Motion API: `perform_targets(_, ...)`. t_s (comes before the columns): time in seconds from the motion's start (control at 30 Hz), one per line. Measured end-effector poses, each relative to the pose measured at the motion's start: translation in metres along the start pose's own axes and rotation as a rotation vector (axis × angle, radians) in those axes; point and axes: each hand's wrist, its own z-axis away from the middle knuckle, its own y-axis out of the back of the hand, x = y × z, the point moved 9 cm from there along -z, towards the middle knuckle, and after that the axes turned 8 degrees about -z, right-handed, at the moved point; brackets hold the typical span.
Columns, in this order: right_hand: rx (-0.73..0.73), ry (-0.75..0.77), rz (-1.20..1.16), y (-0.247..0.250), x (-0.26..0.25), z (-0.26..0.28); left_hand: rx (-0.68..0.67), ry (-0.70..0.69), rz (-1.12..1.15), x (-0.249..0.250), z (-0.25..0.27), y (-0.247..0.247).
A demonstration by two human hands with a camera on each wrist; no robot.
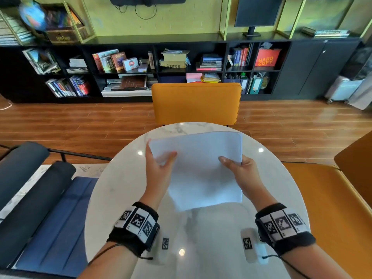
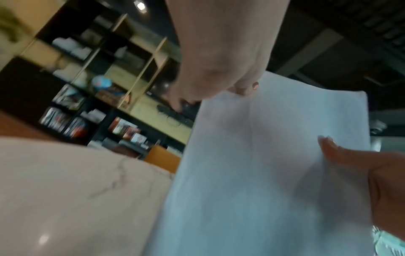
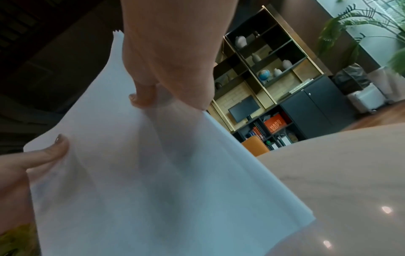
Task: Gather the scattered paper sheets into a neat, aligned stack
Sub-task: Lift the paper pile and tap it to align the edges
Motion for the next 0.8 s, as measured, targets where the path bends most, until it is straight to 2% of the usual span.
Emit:
perform_targets(0.07,0.026,-0.005,-0.015,0.003,0.006,0.0,-0.035,0.034,0.052,-0.003,0.006,-0.004)
perform_targets(0.23,0.069,0.006,-0.001,0.015,0.021,0.002,-0.037,-0.041,0.031,0.006,0.017,-0.007)
perform_targets(0.33,0.055,-0.057,0.03,0.022,0.048,0.007,-0.098,-0.015,-0.001,-0.02,0.024,-0.018)
perform_targets(0.43,0.104,-0.092,0.046,0.031,0.069,0.01,-0.134,0.019,-0.005,-0.041,0.027,-0.028)
perform_targets(0.53,0.134,-0.085,-0.013,0.035,0.072,0.009,-0.096,-0.006,0.02,-0.041,0.027,-0.028)
perform_targets(0.67,0.121,-0.086,0.051,0.031,0.075,0.009,-0.125,0.046,0.05,-0.055,0.03,-0.03)
perform_targets(0.8,0.132,-0.062,0.07,0.034,0.07,0.004,-0.112,0.012,0.08,-0.061,0.033,-0.03)
